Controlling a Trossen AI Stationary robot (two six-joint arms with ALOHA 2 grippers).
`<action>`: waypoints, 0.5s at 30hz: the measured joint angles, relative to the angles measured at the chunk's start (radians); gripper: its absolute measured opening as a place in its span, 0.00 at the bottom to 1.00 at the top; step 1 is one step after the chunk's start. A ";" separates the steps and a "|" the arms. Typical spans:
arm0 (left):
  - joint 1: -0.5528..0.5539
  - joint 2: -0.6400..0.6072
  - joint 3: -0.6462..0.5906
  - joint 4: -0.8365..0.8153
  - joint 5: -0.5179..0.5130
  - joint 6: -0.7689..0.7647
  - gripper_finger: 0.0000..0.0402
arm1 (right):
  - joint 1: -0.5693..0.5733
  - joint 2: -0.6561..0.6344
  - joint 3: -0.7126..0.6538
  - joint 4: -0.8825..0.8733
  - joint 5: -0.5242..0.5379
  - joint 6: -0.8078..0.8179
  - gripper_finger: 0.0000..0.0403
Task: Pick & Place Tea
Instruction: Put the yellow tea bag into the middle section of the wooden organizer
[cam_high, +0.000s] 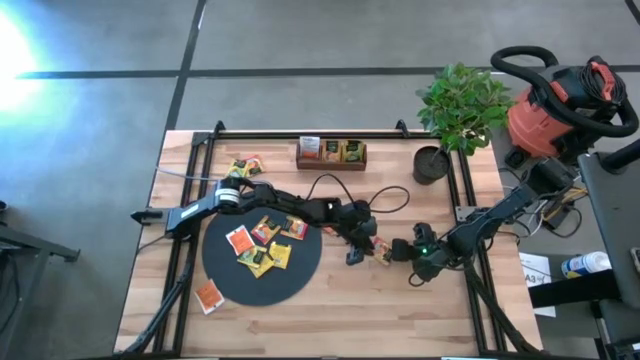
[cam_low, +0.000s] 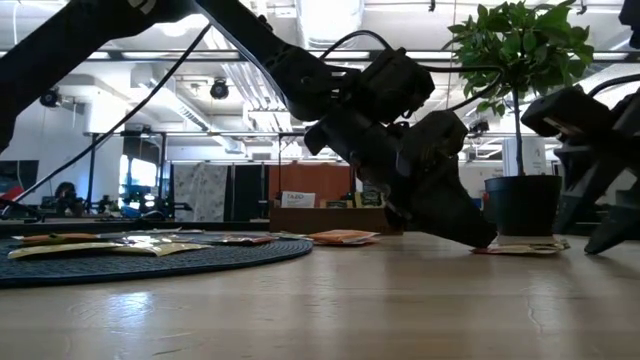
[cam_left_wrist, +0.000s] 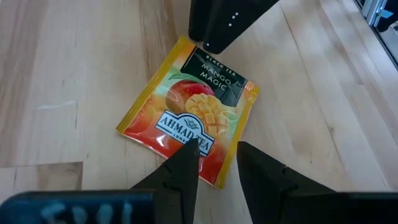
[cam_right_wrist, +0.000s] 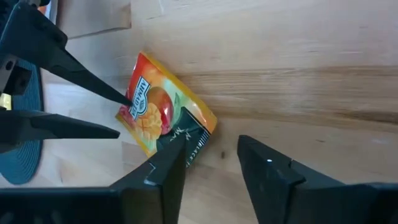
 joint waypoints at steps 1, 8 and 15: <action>0.000 0.000 0.000 0.000 0.001 -0.005 0.28 | 0.000 0.000 -0.002 0.001 0.000 -0.002 0.39; -0.005 0.004 -0.002 0.049 0.011 -0.031 0.28 | -0.008 -0.002 -0.023 0.032 0.000 -0.014 0.40; -0.010 0.040 0.009 0.121 0.027 -0.102 0.28 | -0.035 0.000 -0.049 0.122 -0.004 -0.066 0.34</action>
